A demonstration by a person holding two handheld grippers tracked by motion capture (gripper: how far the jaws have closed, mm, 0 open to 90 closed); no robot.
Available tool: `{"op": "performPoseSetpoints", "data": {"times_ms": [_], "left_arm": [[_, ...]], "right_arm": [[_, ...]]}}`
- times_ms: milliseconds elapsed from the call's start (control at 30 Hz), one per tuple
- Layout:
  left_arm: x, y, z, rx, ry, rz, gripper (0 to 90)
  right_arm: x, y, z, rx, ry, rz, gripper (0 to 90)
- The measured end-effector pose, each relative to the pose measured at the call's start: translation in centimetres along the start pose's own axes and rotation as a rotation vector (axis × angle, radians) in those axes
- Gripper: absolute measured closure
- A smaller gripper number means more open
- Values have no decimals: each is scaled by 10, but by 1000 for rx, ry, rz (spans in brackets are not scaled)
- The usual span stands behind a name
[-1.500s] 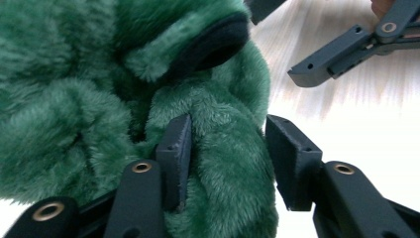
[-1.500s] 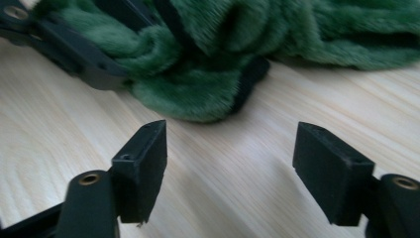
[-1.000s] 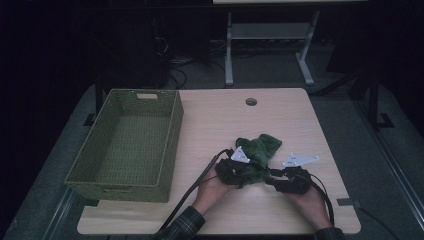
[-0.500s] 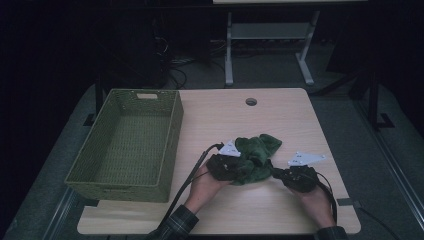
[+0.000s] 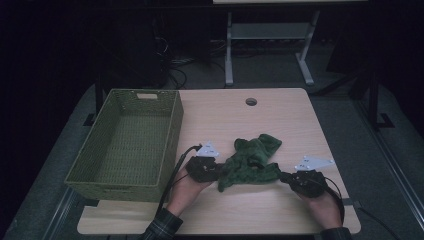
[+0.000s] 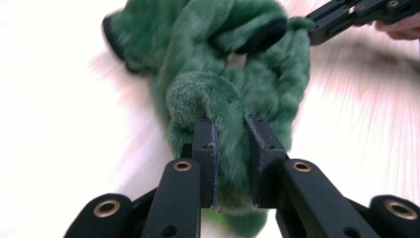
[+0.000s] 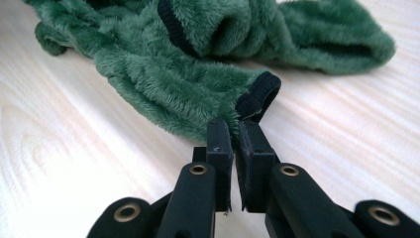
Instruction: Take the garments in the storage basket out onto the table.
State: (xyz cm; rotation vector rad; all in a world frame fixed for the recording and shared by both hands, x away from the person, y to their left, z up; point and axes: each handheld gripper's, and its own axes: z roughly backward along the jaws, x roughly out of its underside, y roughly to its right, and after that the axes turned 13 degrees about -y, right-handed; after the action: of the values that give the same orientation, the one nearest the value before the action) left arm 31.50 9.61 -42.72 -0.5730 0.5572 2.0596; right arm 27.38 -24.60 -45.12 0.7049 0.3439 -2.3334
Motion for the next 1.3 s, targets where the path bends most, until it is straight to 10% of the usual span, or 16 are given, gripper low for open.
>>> {"op": "performPoseSetpoints", "data": {"times_ms": [333,633,900,1300], "left_arm": [[26,0,14,-7,-6,44,767],[13,14,35,-77,41,12,692],[-4,23,39,-53,77,-22,754],[11,28,-6,0,-89,-45,894]], "right_arm": [[11,-9,-1,2,-62,-18,836],[18,1,9,61,-43,-49,744],[5,-4,17,13,33,6,880],[-12,-9,-17,-34,-79,58,898]]}}
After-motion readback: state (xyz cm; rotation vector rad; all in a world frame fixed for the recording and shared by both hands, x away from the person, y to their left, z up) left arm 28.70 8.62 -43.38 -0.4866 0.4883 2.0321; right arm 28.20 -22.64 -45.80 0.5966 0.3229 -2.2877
